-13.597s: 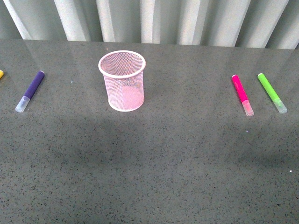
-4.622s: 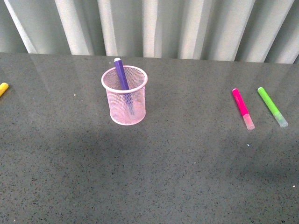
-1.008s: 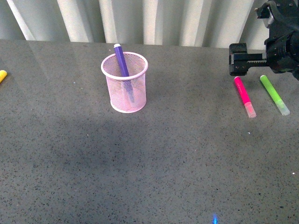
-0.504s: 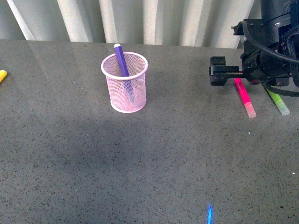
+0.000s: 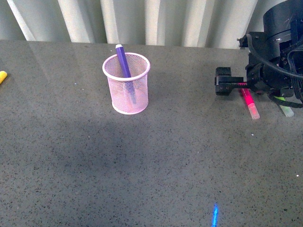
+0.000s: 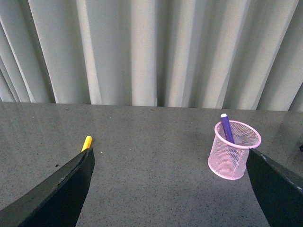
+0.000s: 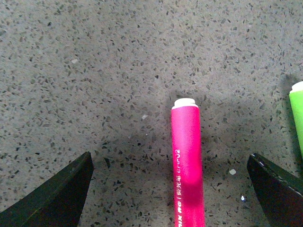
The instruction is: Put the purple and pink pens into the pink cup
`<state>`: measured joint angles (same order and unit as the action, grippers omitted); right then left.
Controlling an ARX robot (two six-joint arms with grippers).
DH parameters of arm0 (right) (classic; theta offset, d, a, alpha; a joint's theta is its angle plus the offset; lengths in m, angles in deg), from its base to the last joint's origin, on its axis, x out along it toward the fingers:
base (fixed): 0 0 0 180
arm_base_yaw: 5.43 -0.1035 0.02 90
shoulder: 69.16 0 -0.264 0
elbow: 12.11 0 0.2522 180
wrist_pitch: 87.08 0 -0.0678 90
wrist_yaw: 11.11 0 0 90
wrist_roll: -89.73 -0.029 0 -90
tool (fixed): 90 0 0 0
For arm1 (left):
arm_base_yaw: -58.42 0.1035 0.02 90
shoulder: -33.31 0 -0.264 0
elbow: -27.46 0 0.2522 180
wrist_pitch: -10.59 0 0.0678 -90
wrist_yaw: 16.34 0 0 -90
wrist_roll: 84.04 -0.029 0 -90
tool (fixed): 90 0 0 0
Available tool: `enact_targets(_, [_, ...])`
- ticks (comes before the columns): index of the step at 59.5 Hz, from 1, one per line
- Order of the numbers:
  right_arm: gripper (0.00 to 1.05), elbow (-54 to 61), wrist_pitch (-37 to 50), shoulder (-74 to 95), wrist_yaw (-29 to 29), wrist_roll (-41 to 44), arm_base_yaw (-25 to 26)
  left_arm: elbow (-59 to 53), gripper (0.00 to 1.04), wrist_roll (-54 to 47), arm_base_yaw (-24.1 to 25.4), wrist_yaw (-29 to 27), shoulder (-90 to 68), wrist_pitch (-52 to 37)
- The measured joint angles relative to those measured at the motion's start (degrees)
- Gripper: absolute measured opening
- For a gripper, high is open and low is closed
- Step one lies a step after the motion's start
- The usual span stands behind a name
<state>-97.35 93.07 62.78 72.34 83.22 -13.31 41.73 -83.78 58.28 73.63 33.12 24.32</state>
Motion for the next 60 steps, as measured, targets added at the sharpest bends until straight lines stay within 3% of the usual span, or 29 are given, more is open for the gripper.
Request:
enact_targets(24, [0.98,-4.4,-1.5,2.9,1.7,-0.7,0.9,0.0,0.98,0.0,0.0,0.0,0.0,0.0])
enact_targets(33, [0.66,-5.6,-2.2,3.5,2.1,-1.6,1.1,0.0,0.98,0.0,0.0,0.0,0.0,0.0])
enact_targets(51, [0.23,-4.9,-2.2,3.4,0.9,-3.3,1.0,0.0,0.98,0.0,0.0,0.0,0.0,0.0])
enact_targets(60, [0.12,-3.8,-1.2,2.9,0.4,-4.1,0.7,0.0,0.98,0.0,0.0,0.0,0.0,0.0])
